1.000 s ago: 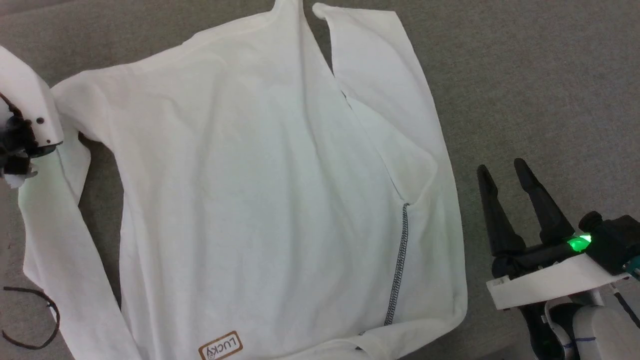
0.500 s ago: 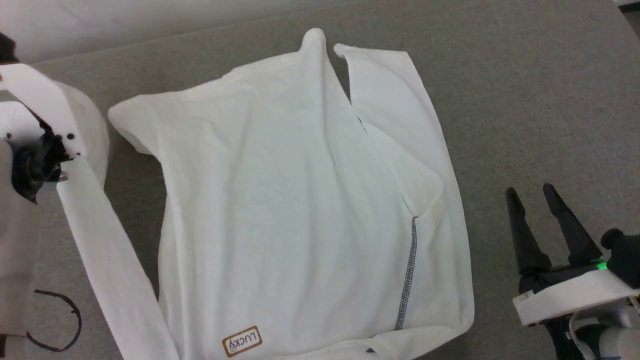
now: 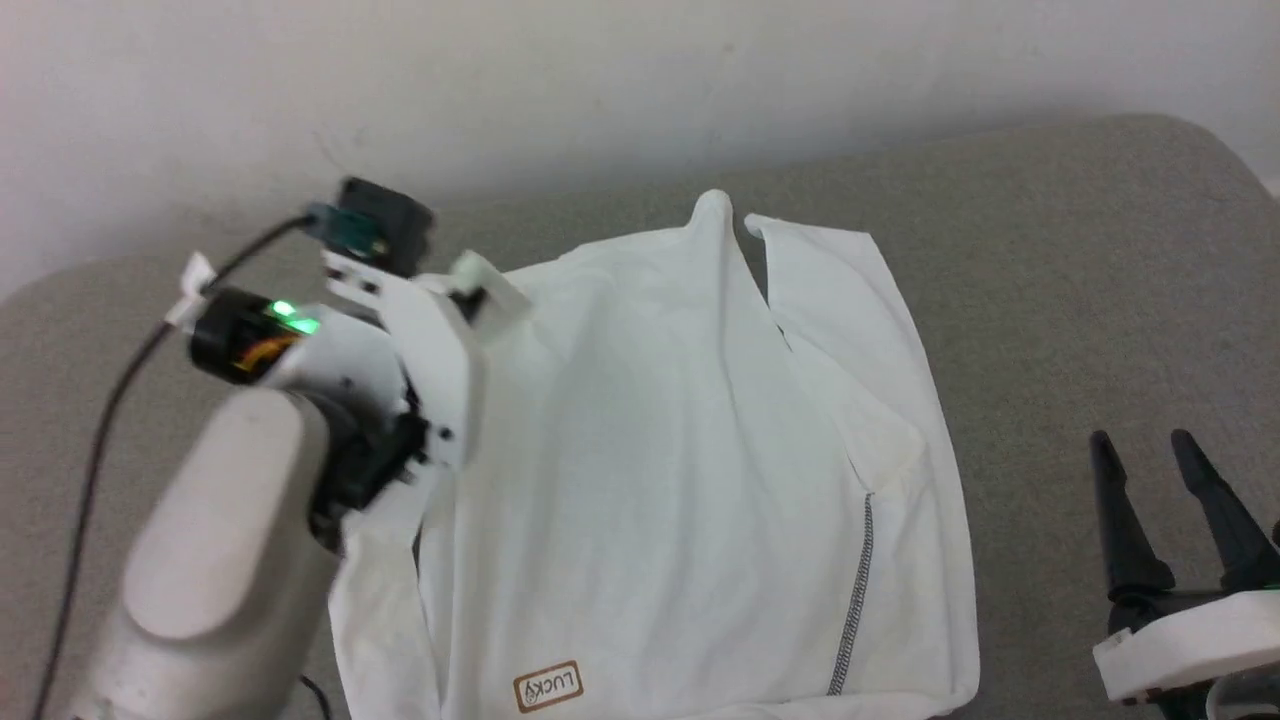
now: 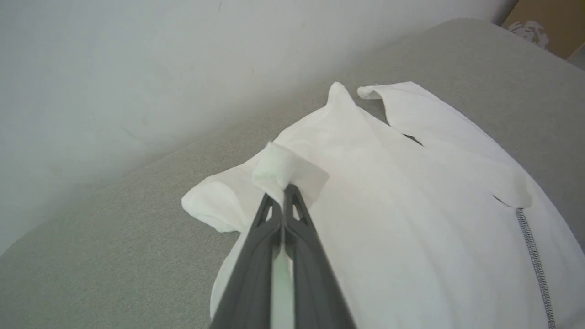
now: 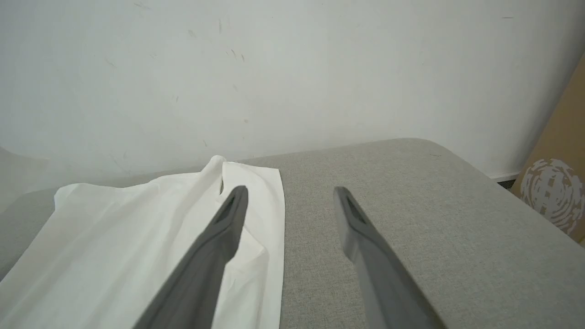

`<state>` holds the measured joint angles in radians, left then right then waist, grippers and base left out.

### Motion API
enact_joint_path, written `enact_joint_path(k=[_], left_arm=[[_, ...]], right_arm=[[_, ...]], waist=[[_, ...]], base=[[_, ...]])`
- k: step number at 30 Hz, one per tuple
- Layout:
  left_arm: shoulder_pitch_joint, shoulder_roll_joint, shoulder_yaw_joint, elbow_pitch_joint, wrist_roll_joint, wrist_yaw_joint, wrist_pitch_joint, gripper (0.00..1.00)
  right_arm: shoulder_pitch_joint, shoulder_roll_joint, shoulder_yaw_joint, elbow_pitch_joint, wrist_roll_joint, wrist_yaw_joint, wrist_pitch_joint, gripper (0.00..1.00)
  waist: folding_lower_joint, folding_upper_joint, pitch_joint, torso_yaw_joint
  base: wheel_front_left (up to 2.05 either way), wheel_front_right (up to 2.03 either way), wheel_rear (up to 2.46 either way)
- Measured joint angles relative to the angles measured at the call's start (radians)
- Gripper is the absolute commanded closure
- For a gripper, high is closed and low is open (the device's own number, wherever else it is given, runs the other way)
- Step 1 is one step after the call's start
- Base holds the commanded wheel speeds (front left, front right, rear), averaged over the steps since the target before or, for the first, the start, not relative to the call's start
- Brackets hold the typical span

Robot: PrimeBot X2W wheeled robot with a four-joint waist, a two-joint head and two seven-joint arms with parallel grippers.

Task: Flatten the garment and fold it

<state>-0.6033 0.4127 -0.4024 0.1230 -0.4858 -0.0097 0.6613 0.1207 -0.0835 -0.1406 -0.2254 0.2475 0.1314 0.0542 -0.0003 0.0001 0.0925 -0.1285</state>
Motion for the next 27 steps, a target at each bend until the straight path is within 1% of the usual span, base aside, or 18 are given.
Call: enact_joint_path(k=[3, 6, 11, 13, 14, 16, 20, 22, 27], left_arm=[[0.073, -0.068, -0.062, -0.066, -0.014, 0.000, 0.000, 1.00], [0.135, -0.132, -0.125, -0.078, -0.022, -0.007, -0.011, 1.00], [0.217, -0.258, -0.232, 0.004, -0.044, -0.023, -0.045, 1.00], [0.227, -0.308, -0.257, 0.053, -0.049, -0.024, -0.088, 1.00], [0.226, -0.324, -0.266, 0.076, -0.048, -0.023, -0.113, 1.00], [0.216, -0.344, -0.277, 0.119, -0.044, -0.019, -0.182, 1.00], [0.127, -0.356, -0.320, 0.182, -0.041, -0.005, -0.294, 1.00], [0.095, -0.357, -0.369, 0.204, -0.062, 0.007, -0.329, 1.00], [0.086, -0.361, -0.520, 0.295, -0.126, 0.021, -0.361, 1.00]], right_arm=[[0.010, 0.009, -0.026, -0.027, -0.010, 0.000, 0.017, 0.00], [0.012, 0.018, -0.041, -0.050, -0.013, 0.000, 0.028, 0.00], [0.012, 0.025, -0.053, -0.072, -0.018, 0.000, 0.038, 0.00], [0.011, 0.025, -0.066, -0.079, -0.018, 0.000, 0.040, 0.00], [0.011, 0.026, -0.068, -0.080, -0.017, 0.000, 0.040, 0.00], [0.011, 0.026, -0.072, -0.081, -0.016, 0.000, 0.039, 0.00], [0.004, 0.028, -0.066, -0.078, -0.007, 0.000, 0.038, 0.00], [0.000, 0.028, -0.058, -0.075, -0.002, 0.000, 0.037, 0.00], [-0.019, 0.029, -0.048, -0.061, 0.010, 0.000, 0.030, 0.00]], waist=[[0.0000, 0.0000, -0.033, 0.011], [-0.0001, 0.0000, -0.050, 0.009], [0.0001, 0.0000, -0.049, -0.020], [0.0001, 0.0000, -0.036, -0.032], [0.0003, 0.0000, -0.029, -0.039], [0.0003, 0.0000, -0.009, -0.054], [0.0004, 0.0000, 0.032, -0.084], [0.0004, 0.0000, 0.050, -0.098], [0.0004, 0.0000, 0.095, -0.126]], base=[[0.00, 0.00, 0.00], [0.00, 0.00, 0.00], [0.00, 0.00, 0.00], [0.00, 0.00, 0.00], [0.00, 0.00, 0.00], [0.00, 0.00, 0.00], [0.00, 0.00, 0.00], [0.00, 0.00, 0.00], [0.00, 0.00, 0.00]])
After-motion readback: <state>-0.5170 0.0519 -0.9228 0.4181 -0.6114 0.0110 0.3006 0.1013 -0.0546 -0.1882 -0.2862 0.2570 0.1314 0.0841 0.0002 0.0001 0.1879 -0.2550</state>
